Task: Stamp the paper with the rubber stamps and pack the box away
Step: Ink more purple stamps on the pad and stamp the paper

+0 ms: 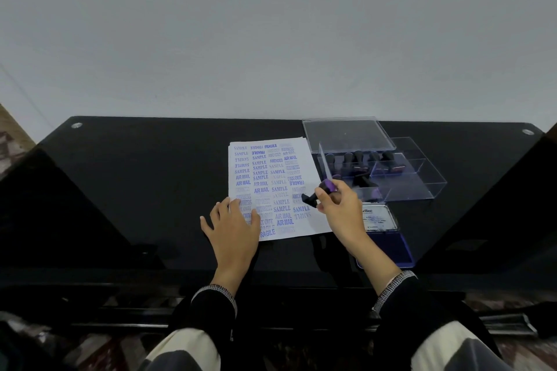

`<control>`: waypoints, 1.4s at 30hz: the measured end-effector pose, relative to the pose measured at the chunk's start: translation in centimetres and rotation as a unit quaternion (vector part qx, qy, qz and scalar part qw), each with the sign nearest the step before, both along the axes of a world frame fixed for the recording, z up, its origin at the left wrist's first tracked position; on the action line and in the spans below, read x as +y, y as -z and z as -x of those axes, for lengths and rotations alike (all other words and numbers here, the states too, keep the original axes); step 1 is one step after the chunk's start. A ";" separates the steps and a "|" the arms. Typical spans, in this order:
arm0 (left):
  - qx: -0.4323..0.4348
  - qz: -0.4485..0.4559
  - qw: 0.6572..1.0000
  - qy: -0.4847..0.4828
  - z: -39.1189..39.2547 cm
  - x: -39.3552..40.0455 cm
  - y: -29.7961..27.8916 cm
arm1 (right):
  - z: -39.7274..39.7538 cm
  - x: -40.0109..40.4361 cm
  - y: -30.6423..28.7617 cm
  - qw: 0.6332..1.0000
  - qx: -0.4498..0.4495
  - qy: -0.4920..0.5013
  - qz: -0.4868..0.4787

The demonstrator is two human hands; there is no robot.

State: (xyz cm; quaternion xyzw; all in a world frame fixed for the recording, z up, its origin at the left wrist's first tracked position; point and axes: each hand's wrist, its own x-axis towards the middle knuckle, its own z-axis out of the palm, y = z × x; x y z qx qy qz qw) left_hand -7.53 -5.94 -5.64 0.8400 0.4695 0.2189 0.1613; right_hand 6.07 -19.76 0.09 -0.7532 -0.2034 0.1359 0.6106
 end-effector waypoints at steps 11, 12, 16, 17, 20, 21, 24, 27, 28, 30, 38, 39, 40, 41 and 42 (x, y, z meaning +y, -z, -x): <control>-0.041 -0.060 0.991 0.109 -0.4 -0.1 -0.1 | -1.6 -1.6 -2.8 0.990 -0.095 0.061 -0.085; -0.047 -0.054 0.989 0.132 -0.4 -0.1 -0.1 | -2.3 -1.9 -3.0 0.988 -0.104 0.079 -0.078; -0.054 -0.026 0.986 0.152 -0.3 -0.1 -0.1 | -4.7 -3.3 -2.7 0.985 -0.131 0.109 -0.015; -0.052 -0.024 0.987 0.151 -0.3 -0.1 -0.1 | -5.1 -3.6 -2.5 0.985 -0.134 0.105 0.001; -0.050 -0.031 0.987 0.148 -0.3 0.0 0.0 | -6.0 -4.1 -1.8 0.984 -0.143 0.096 0.049; -0.050 -0.038 0.987 0.146 -0.4 0.0 0.0 | -6.2 -4.2 -1.7 0.984 -0.140 0.097 0.054; -0.053 -0.051 0.987 0.140 -0.4 0.1 0.2 | -6.3 -4.5 -1.6 0.986 -0.126 0.101 0.048; -0.051 -0.056 0.988 0.137 -0.4 0.1 0.3 | -6.0 -4.7 -1.6 0.985 -0.130 0.103 0.043; -0.051 -0.055 0.988 0.137 -0.4 0.1 0.3 | -6.0 -4.7 -1.6 0.985 -0.133 0.107 0.039; -0.051 -0.054 0.988 0.137 -0.4 0.1 0.4 | -5.8 -4.8 -1.8 0.984 -0.130 0.118 0.027; -0.040 -0.140 0.965 0.220 -0.4 -0.8 -0.3 | -4.6 -8.0 -2.6 0.996 -0.071 0.049 0.001; -0.050 -0.135 0.956 0.254 -0.6 -1.4 -0.4 | -4.6 -8.9 -2.6 0.999 -0.038 0.025 -0.009; -0.060 -0.110 0.949 0.290 -0.9 -2.3 -0.7 | -4.6 -9.7 -2.4 1.000 -0.008 0.006 -0.017; -0.068 -0.072 0.942 0.322 -1.4 -3.5 -0.9 | -4.5 -10.4 -2.2 1.000 0.014 -0.005 -0.021; -0.069 -0.029 0.933 0.351 -1.8 -4.9 -1.1 | -4.4 -11.0 -2.0 0.999 0.032 -0.009 -0.024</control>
